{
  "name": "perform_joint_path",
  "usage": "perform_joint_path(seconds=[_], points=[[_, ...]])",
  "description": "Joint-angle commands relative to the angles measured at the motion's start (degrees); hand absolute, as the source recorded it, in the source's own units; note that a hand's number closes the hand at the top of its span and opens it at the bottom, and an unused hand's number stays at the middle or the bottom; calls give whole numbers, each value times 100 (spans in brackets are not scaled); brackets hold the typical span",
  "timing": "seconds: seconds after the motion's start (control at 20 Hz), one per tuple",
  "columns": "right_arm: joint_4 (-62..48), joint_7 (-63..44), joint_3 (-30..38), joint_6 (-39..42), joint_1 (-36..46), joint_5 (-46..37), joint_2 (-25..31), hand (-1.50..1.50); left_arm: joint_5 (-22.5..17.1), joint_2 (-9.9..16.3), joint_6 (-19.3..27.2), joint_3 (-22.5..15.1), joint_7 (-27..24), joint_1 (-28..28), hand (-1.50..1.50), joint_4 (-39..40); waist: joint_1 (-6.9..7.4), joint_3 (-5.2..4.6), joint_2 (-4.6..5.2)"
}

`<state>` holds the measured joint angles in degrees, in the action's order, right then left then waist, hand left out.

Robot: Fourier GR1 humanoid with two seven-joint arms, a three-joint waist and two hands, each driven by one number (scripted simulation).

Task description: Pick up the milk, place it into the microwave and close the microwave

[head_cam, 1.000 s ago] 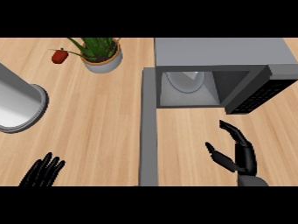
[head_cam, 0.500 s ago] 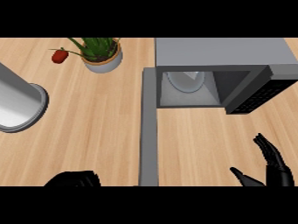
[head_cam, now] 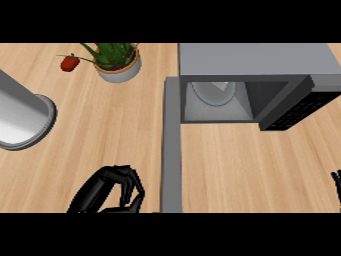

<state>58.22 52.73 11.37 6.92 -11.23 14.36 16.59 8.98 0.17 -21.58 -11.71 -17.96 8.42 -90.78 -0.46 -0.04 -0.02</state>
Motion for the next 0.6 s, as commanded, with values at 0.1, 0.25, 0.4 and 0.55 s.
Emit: perform_joint_path(seconds=[0.1,0.25,0.4,0.55], points=[[-18,167,113,413,-178,120,184,-150,765,-16,-133,-708,534,-829,150,878,-80,5,11],[-75,-54,205,610,76,279,345,-150,780,-14,-402,-1108,579,-938,150,1433,-44,3,15],[-162,184,232,726,-136,218,445,-150,948,-15,-380,-1599,785,-1328,150,1999,-91,4,20],[210,107,162,647,-280,193,397,-150,510,-17,253,-2425,710,-1634,150,2543,-115,-5,16]])
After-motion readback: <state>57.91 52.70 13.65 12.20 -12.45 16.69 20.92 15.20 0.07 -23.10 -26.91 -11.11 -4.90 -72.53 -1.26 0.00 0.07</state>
